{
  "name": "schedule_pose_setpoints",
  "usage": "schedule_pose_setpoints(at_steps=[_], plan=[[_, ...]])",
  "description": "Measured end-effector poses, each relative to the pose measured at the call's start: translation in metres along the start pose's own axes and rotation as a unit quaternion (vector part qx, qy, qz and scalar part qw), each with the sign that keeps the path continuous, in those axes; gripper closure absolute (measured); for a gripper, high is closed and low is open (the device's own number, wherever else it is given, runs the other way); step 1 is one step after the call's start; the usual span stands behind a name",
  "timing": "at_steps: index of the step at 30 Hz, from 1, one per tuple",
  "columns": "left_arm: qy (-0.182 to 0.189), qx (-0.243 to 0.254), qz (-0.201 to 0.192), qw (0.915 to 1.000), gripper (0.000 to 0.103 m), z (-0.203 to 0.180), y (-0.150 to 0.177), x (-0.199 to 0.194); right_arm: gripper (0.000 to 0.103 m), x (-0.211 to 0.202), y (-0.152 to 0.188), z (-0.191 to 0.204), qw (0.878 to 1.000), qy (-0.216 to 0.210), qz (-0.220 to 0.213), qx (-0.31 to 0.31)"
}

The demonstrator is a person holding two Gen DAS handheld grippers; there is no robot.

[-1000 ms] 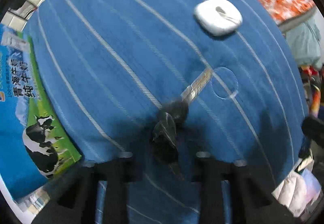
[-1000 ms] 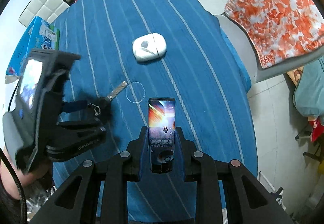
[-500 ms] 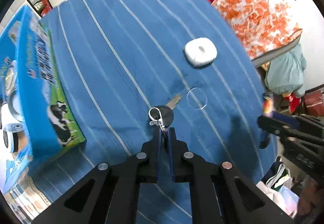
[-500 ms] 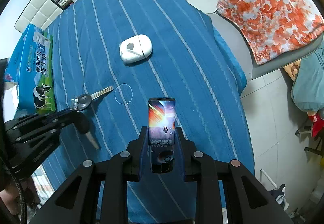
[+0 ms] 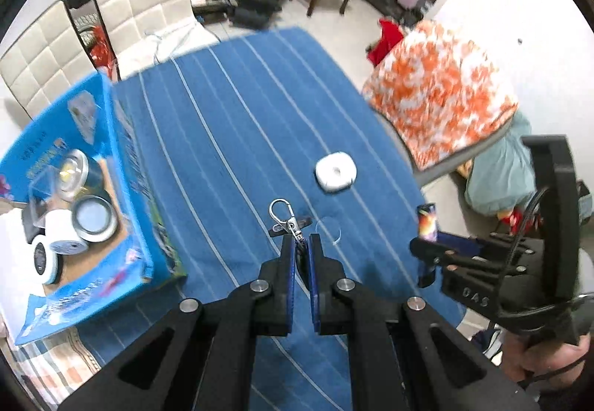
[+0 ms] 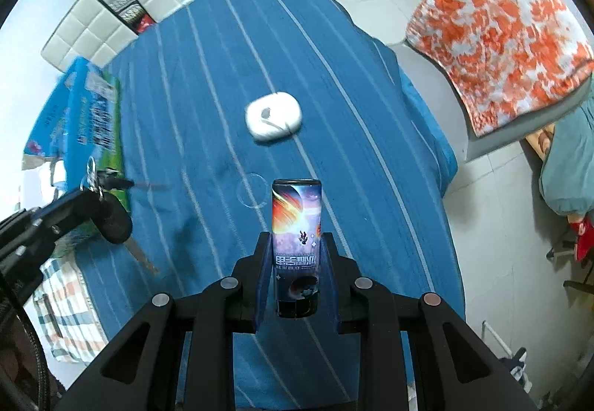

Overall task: Organize rigid objects
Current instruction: 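Carry the keys with the left tool into the box while the right tool lowers the can there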

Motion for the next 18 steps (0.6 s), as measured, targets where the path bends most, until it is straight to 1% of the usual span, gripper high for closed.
schedule_pose_setpoints(at_steps=[5, 6, 7, 10, 12, 14, 15, 16, 18], plan=[[0.002, -0.026, -0.058, 0.9979, 0.098, 0.021, -0.012, -0.055, 0.076, -0.042, -0.013, 0.043, 0.998, -0.016, -0.033, -0.040], [0.000, -0.034, -0.070, 0.9969, 0.098, 0.026, -0.013, -0.063, 0.076, -0.052, -0.016, 0.056, 0.998, -0.022, -0.043, -0.051], [-0.002, -0.040, -0.085, 0.9956, 0.098, 0.037, -0.014, -0.078, 0.076, -0.061, -0.019, 0.069, 0.997, -0.026, -0.050, -0.061], [-0.015, -0.060, -0.110, 0.9920, 0.098, 0.068, -0.013, -0.105, 0.076, -0.084, -0.025, 0.111, 0.992, -0.044, -0.071, -0.092], [-0.027, -0.076, -0.121, 0.9894, 0.098, 0.089, -0.009, -0.119, 0.076, -0.091, -0.026, 0.139, 0.989, -0.053, -0.080, -0.110], [-0.037, -0.092, -0.124, 0.9873, 0.098, 0.117, 0.000, -0.131, 0.076, -0.093, -0.029, 0.179, 0.986, -0.064, -0.085, -0.132], [-0.042, -0.100, -0.128, 0.9858, 0.098, 0.129, 0.003, -0.134, 0.076, -0.092, -0.027, 0.192, 0.984, -0.067, -0.085, -0.139], [-0.045, -0.108, -0.128, 0.9849, 0.098, 0.140, 0.008, -0.137, 0.076, -0.088, -0.028, 0.214, 0.983, -0.075, -0.085, -0.147], [-0.054, -0.131, -0.122, 0.9824, 0.098, 0.171, 0.020, -0.136, 0.076, -0.077, -0.029, 0.242, 0.980, -0.084, -0.079, -0.159]])
Point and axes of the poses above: each gripper's, at about its wrist camera, not at the fingertips, and x roughly the way its jaws point, z to its left, y to its underside, the point moved 7 cm from there along x, roughly the way its jaws point, and after that the axes turned 5 degrees about z, right-handed, at the moved point
